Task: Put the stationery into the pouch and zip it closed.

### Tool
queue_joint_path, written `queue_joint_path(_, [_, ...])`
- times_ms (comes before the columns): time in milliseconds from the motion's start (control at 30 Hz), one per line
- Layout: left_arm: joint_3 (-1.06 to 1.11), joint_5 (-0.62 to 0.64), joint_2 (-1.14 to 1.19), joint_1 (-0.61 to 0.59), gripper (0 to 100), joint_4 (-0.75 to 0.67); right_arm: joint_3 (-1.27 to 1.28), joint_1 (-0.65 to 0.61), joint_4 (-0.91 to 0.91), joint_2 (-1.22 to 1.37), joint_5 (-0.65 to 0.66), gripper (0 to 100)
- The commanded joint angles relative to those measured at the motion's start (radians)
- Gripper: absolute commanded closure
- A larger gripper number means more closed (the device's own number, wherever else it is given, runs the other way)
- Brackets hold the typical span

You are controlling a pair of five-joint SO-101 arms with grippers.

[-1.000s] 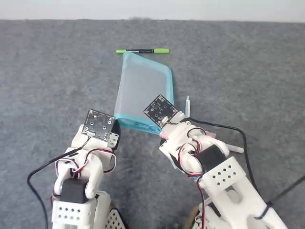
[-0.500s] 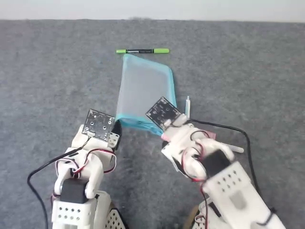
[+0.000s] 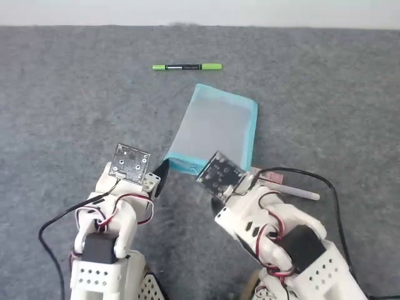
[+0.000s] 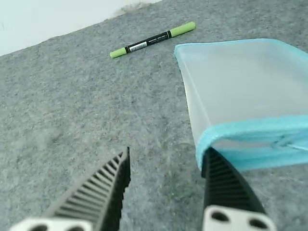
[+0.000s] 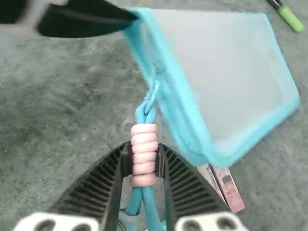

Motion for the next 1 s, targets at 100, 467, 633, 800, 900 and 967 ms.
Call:
queue_joint_path(100, [-0.008, 0.014, -0.006, 0.109, 77, -0.028, -0.043, -0.025, 0.001, -0.024, 0.014, 99.1])
queue_joint_path(467, [0.005, 0.014, -0.005, 0.118, 76, -0.046, -0.068, -0.097, 0.007, -0.033, 0.020, 99.1])
queue_joint_path(633, [0.028, 0.014, -0.005, 0.118, 76, -0.086, -0.094, -0.105, 0.008, -0.035, 0.035, 99.1])
queue_joint_path(800, [0.045, 0.014, -0.005, 0.120, 77, -0.130, -0.152, -0.217, 0.067, -0.087, 0.041, 99.1])
queue_joint_path(900, [0.093, 0.014, -0.005, 0.120, 77, -0.215, -0.161, -0.240, 0.084, -0.099, 0.041, 99.1])
queue_joint_path(967, [0.119, 0.015, -0.005, 0.121, 77, -0.262, -0.161, -0.240, 0.087, -0.101, 0.052, 99.1])
